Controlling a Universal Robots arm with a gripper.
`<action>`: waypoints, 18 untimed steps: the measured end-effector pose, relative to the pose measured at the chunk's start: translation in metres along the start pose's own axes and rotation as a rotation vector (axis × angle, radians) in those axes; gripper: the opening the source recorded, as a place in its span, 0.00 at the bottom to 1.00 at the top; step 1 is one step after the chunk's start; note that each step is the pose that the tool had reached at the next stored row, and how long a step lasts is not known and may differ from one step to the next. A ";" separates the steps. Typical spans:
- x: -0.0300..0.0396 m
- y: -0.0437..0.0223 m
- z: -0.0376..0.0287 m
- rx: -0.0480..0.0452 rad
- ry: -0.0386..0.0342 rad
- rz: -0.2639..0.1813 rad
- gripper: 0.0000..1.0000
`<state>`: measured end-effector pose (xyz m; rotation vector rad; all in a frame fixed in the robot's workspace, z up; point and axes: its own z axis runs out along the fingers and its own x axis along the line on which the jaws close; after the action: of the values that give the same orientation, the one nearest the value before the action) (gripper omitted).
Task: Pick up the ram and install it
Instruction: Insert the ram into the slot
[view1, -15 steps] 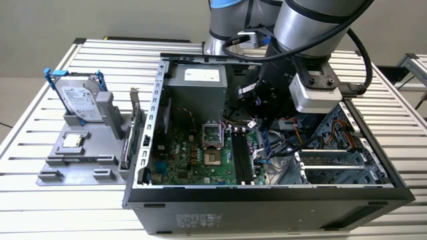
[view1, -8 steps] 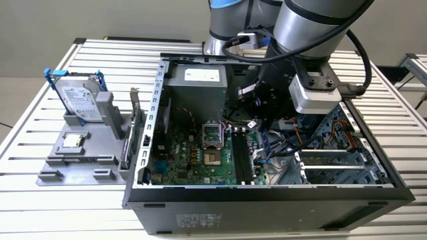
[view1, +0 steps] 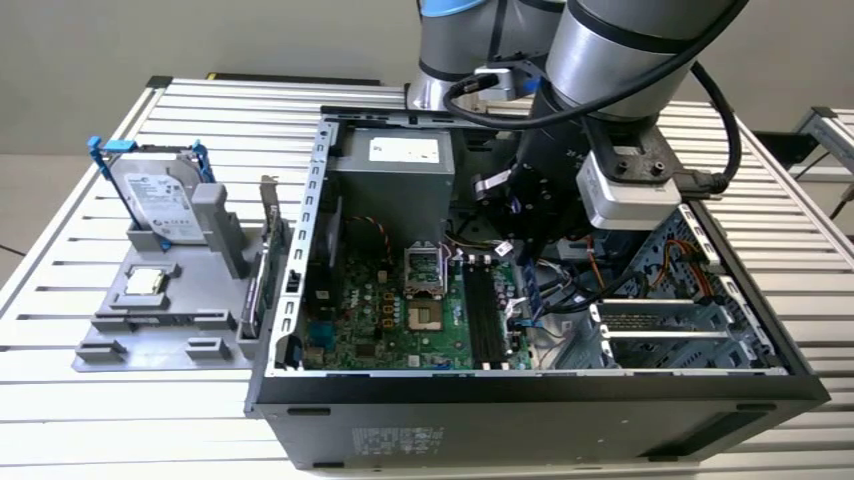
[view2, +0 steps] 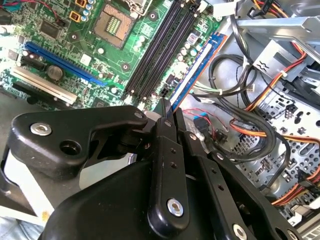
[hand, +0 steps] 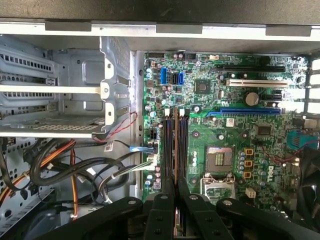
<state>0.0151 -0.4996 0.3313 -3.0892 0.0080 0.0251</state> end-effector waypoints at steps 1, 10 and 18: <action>0.0000 0.0000 0.0002 0.0000 0.0000 0.000 0.00; 0.0000 -0.0004 0.0024 -0.0026 0.0000 0.000 0.00; 0.0000 -0.0007 0.0035 -0.0069 0.0001 0.000 0.00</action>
<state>0.0151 -0.4987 0.3278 -3.0962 0.0082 0.0251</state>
